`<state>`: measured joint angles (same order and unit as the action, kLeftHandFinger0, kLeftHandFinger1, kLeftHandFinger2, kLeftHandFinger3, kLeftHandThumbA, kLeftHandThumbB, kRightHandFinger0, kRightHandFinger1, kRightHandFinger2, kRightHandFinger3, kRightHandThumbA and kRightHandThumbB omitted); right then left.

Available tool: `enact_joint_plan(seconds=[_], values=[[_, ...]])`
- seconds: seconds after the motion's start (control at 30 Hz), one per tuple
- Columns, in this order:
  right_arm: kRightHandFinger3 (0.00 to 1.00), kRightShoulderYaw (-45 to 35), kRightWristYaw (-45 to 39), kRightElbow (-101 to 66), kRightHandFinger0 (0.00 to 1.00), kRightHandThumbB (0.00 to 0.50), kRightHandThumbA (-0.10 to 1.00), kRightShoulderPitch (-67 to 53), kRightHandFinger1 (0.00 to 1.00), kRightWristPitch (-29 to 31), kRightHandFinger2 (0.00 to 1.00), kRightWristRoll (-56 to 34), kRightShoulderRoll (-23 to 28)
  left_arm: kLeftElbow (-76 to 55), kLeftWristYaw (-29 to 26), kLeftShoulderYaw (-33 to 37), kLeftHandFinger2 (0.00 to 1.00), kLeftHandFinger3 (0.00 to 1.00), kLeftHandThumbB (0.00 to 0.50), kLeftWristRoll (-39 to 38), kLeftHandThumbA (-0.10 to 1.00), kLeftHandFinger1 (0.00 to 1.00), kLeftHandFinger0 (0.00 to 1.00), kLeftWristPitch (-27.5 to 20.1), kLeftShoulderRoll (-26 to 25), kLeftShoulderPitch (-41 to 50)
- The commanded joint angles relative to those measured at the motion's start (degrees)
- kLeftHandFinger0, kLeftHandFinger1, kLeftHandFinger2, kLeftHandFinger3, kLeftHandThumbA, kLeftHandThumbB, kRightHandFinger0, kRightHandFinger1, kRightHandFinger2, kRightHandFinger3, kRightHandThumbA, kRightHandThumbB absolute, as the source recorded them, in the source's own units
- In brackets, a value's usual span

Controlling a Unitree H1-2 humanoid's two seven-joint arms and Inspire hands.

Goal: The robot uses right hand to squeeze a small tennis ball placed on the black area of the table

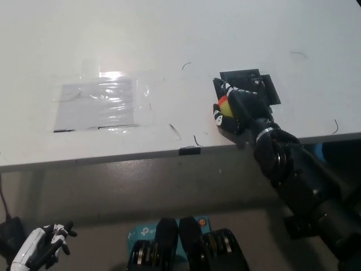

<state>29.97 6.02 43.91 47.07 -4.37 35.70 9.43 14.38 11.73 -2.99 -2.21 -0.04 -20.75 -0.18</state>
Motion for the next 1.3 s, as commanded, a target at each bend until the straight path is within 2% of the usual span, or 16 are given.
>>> enact_joint_plan(seconds=[0.0,0.23,0.27,0.47,0.53,0.57,0.6,0.67,0.73,0.8,0.87,0.9,0.97,1.07,1.13,1.27], values=[[1.00,2.91,1.79,2.48,0.00,0.204,-0.09,-0.85,0.00,1.17,0.15,4.30,-0.50,-2.19,0.41,-0.06,0.23,0.44,0.376,0.46,0.72,0.02,0.01,0.05,-1.17,-1.00],[1.00,5.65,3.76,3.24,0.00,0.173,-0.09,-2.35,0.00,1.68,0.17,7.36,0.77,-3.56,0.31,0.12,0.25,0.39,0.383,1.05,0.72,0.04,0.02,2.05,-1.20,-2.06],[1.00,6.03,2.65,2.81,0.00,0.145,-0.09,-2.69,0.00,0.75,0.19,7.70,0.92,-3.80,0.57,0.07,0.25,0.38,0.375,0.89,0.72,0.04,0.02,1.95,-1.32,-2.09],[1.00,8.58,5.29,4.67,0.00,0.127,-0.10,-4.38,0.00,2.36,0.05,9.98,1.30,-3.58,0.50,0.99,0.17,0.32,0.352,2.87,0.76,0.01,0.00,-0.03,-2.02,-3.28],[1.00,9.09,6.06,5.12,0.00,0.092,-0.10,-4.72,0.00,2.68,0.04,10.54,1.22,-3.62,0.61,0.92,0.17,0.31,0.355,2.72,0.76,0.01,0.00,0.37,-2.01,-3.41],[1.00,10.03,7.65,4.87,0.00,0.011,-0.10,-5.90,0.00,3.32,0.01,11.81,1.66,-3.52,1.04,1.21,0.17,0.31,0.362,2.73,0.77,0.02,0.00,-0.09,-2.04,-3.79],[0.88,10.64,8.75,5.50,0.00,0.037,-0.08,-6.24,0.00,3.23,0.00,12.66,1.64,-3.23,1.12,1.22,0.18,0.30,0.361,2.70,0.77,0.03,0.00,-0.34,-2.03,-4.06],[0.44,11.03,10.73,6.05,0.00,0.006,-0.10,-6.89,0.05,2.70,0.02,13.44,1.46,-3.17,1.13,1.20,0.18,0.29,0.352,2.72,0.77,0.03,0.00,-0.85,-2.09,-4.04],[0.19,10.89,14.03,6.65,0.00,0.000,-0.10,-7.51,0.18,2.75,0.18,13.96,1.41,-3.40,1.04,1.19,0.17,0.28,0.361,2.77,0.77,0.03,0.00,-0.67,-2.04,-3.99],[0.12,10.42,18.15,7.14,0.00,0.000,-0.10,-8.21,0.22,2.63,0.39,14.46,1.18,-3.76,0.94,1.19,0.16,0.26,0.359,2.95,0.78,0.04,0.01,-1.08,-2.10,-3.53],[0.02,9.44,27.33,8.95,0.00,0.000,-0.10,-8.93,0.20,6.11,0.45,14.47,1.02,-4.18,0.82,1.31,0.15,0.26,0.363,3.42,0.81,0.03,0.01,-1.23,-2.30,-3.03],[0.04,9.20,30.97,9.99,0.00,0.022,-0.10,-8.97,0.17,7.88,0.46,14.57,1.11,-3.78,0.78,1.34,0.16,0.25,0.353,3.51,0.80,0.04,0.02,-1.97,-2.31,-2.94],[0.29,8.96,37.71,11.86,0.00,0.176,-0.10,-8.88,0.14,10.80,0.47,15.07,1.33,-3.00,1.01,1.12,0.15,0.25,0.336,2.84,0.77,0.04,0.02,-3.34,-2.06,-2.70],[0.52,8.72,37.61,10.15,0.00,0.309,-0.10,-9.00,0.13,11.44,0.48,14.88,2.14,-3.37,0.64,1.06,0.14,0.25,0.305,3.08,0.75,0.02,0.00,-3.32,-1.87,-1.95],[0.52,7.81,39.77,9.79,0.00,0.317,-0.10,-8.89,0.10,13.92,0.44,13.98,2.26,-4.34,0.45,1.05,0.14,0.26,0.314,3.27,0.74,0.04,0.03,-2.44,-1.74,-1.40],[0.37,6.33,41.78,9.26,0.00,0.329,-0.10,-8.97,0.01,16.51,0.35,13.06,1.90,-3.81,0.15,0.94,0.18,0.29,0.306,3.36,0.73,0.06,0.05,-3.24,-1.33,-0.34]])
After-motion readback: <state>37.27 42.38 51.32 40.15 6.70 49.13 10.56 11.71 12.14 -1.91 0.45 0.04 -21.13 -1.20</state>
